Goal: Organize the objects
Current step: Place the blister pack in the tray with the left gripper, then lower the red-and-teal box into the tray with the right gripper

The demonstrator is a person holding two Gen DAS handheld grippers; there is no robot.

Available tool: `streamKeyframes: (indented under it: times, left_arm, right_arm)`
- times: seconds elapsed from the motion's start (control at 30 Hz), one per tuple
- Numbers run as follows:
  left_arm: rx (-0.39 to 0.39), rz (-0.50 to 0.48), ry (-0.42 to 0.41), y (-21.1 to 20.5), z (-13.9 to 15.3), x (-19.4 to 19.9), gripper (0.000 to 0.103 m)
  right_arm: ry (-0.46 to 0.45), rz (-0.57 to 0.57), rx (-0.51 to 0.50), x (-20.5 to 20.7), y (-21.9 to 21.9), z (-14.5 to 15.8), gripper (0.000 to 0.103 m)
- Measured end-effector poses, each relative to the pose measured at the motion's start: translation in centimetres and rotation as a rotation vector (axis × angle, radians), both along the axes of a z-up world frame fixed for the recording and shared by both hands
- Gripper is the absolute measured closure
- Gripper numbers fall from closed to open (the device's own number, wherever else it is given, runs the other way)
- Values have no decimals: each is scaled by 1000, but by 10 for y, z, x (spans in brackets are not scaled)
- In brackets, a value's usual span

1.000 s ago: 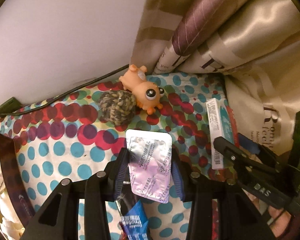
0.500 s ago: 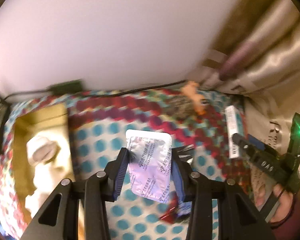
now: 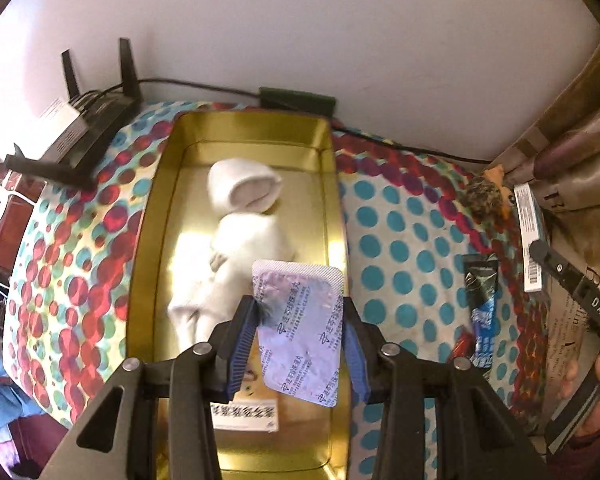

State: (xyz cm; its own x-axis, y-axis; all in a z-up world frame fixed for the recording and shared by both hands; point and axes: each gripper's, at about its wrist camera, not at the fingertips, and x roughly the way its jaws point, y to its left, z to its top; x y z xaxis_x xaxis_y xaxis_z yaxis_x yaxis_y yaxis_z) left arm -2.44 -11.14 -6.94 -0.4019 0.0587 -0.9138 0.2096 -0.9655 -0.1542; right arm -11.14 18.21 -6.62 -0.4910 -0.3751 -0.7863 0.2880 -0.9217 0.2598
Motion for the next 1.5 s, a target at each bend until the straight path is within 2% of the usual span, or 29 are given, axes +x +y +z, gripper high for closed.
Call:
streamKeyframes:
  times: [0.37,0.6,0.93,1.1,1.27,1.47,1.5]
  left_arm:
    - [-8,15,-12,-11,-16,17,61]
    - [-28,29,-10,-18,-21,16,61]
    - [-14,52,-20,-34,-25,27,61]
    - [52,36,-43,-37,-30,44,60]
    - [67,-5,-73,-30,-36,61,60]
    - [99,-43,0,-27,-18,75,59]
    - [113,-51,11,-27,-15,77,55]
  right_arm:
    - [35,120,7,25,-56,18,30]
    - [49,135,17,32,-65,27,30]
    - [47,135,31,40,-72,28,30]
    - [44,141,36,43,-77,26,30]
    - [38,161,45,44,-87,23,30]
    - [40,230,47,46,-114,23,30]
    - [44,249,46,47,-120,23,30]
